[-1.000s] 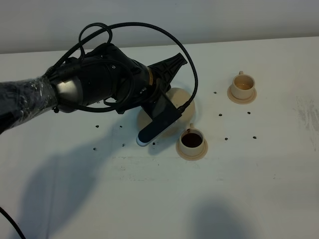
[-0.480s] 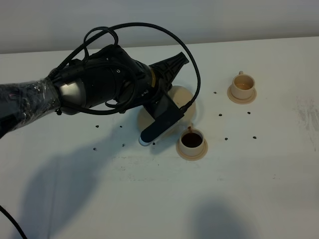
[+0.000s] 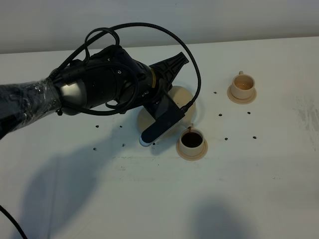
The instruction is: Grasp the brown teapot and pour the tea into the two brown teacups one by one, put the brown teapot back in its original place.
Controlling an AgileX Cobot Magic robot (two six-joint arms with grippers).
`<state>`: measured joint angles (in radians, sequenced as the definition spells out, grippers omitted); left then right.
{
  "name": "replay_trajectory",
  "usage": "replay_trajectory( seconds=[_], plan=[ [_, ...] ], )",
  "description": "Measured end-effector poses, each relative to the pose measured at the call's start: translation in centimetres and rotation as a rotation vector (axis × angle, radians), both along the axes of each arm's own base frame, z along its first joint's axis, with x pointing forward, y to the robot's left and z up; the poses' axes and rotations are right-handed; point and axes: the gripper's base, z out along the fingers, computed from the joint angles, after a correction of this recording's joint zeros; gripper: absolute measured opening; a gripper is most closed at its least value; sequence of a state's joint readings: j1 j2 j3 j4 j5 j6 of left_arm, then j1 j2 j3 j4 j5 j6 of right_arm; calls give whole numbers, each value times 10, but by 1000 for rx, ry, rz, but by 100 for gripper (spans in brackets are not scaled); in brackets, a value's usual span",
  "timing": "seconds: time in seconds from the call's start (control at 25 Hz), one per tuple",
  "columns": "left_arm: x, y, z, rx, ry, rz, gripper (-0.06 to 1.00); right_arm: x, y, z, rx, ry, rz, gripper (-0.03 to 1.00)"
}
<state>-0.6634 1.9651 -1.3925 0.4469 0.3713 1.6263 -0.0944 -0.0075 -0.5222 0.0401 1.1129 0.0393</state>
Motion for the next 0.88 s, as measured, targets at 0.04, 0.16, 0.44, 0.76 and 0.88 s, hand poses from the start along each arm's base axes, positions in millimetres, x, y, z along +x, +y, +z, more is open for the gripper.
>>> replay_trajectory(
  seconds=[0.04,0.16,0.44,0.76,0.88],
  plan=[
    [0,0,0,1,-1,-2,9,0,0,0,0,0,0,47],
    [-2,-3,0,1,-2,-9,9,0,0,0,-1,0,0,47],
    [-3,-5,0,3,-4,-18,9,0,0,0,-1,0,0,47],
    [-4,-6,0,3,-5,-22,9,0,0,0,0,0,0,47],
    [-5,-7,0,-24,16,1,9,0,0,0,0,0,0,47]
  ],
)
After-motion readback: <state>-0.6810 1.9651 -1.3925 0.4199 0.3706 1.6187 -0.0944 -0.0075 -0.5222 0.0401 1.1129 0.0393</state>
